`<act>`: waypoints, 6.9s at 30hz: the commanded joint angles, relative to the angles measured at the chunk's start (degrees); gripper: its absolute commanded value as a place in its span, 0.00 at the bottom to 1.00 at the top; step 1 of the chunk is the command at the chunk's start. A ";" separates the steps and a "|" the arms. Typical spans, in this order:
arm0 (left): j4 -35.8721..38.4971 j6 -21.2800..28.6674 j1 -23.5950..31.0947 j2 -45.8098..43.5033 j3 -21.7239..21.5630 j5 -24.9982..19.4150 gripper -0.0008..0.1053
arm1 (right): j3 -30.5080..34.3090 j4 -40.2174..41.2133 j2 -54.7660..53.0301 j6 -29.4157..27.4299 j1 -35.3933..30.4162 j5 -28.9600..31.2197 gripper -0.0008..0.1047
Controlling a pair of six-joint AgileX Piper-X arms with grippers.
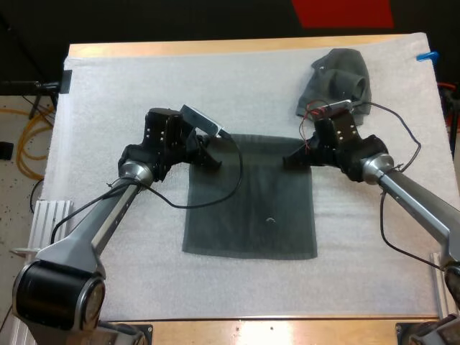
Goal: Pick towel from pile fold and stack
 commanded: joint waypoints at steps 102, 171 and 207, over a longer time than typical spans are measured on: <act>38.50 -15.70 -0.12 -57.35 20.23 1.26 0.52 | 33.54 -2.30 -16.00 33.18 -1.36 -35.52 0.01; 3.65 -30.45 9.95 -19.55 24.27 32.89 0.01 | 30.03 -27.30 -19.38 58.52 -1.38 -30.74 0.01; -15.57 -35.87 14.05 -2.66 19.31 37.32 0.01 | 22.52 -29.82 -9.21 58.69 -1.38 -7.27 0.01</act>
